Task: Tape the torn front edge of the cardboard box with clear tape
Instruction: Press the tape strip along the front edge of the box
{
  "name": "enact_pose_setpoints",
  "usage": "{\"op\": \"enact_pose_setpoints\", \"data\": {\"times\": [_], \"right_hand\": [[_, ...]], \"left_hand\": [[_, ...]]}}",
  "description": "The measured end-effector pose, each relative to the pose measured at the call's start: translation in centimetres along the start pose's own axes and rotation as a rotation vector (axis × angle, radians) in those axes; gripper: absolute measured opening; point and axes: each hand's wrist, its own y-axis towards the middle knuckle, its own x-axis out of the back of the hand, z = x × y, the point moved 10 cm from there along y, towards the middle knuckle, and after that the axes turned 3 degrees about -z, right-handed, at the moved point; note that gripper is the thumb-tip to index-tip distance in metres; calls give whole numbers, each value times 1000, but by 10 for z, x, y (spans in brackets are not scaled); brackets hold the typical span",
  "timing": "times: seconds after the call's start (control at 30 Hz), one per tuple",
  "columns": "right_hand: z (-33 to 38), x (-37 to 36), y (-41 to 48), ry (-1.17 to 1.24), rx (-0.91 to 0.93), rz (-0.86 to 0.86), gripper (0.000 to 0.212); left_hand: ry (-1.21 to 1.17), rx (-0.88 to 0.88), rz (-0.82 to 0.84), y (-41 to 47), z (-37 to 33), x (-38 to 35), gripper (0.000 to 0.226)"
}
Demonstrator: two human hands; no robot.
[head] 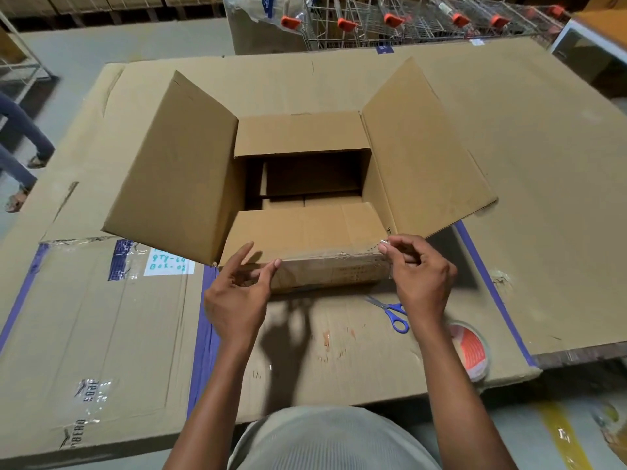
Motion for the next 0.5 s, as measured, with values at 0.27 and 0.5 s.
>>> {"op": "enact_pose_setpoints", "data": {"times": [0.27, 0.5], "right_hand": [[2, 6, 0, -139, 97, -66, 37], [23, 28, -11, -196, 262, -314, 10]], "left_hand": [[503, -23, 114, 22, -23, 1, 73], [214, -243, -55, 9, -43, 21, 40]]}}
